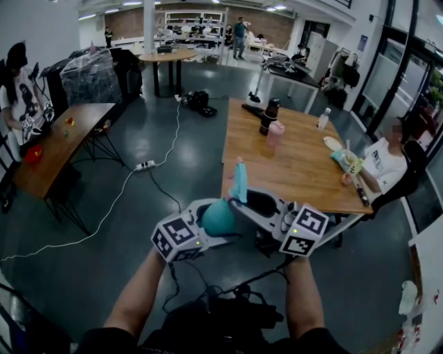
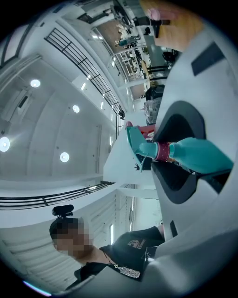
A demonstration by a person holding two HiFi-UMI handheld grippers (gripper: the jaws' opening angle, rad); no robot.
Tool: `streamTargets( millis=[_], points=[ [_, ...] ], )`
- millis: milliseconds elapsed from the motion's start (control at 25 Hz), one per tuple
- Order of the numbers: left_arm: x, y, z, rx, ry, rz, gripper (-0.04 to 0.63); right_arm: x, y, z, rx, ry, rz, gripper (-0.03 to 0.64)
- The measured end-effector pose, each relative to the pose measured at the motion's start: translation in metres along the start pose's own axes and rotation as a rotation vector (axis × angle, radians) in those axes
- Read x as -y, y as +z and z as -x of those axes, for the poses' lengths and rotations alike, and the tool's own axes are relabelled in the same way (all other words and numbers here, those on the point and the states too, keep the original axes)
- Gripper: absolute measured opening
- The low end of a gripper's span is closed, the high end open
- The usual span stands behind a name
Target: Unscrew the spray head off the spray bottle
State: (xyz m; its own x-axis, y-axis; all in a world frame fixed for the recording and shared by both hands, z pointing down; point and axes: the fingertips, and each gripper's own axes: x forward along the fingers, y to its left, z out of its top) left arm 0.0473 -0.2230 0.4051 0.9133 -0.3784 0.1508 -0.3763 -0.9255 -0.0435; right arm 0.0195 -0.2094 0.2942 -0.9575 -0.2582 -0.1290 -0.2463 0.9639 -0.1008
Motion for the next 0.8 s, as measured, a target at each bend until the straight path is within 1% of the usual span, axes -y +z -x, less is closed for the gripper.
streamTargets(
  millis=[160, 520, 800],
  points=[
    [-0.009, -0.010, -0.003, -0.037, 0.062, -0.007, 0.433, 0.003, 0.008, -0.002, 0.001, -0.066, 0.062, 0.137],
    [-0.018, -0.029, -0.004, -0.079, 0.112, 0.004, 0.433, 0.010, 0.039, 0.000, 0.062, -0.173, 0.127, 0.137],
    [-0.027, -0.041, -0.005, -0.113, 0.159, 0.010, 0.433, 0.015, 0.058, 0.008, 0.116, -0.215, 0.149, 0.138]
  ],
)
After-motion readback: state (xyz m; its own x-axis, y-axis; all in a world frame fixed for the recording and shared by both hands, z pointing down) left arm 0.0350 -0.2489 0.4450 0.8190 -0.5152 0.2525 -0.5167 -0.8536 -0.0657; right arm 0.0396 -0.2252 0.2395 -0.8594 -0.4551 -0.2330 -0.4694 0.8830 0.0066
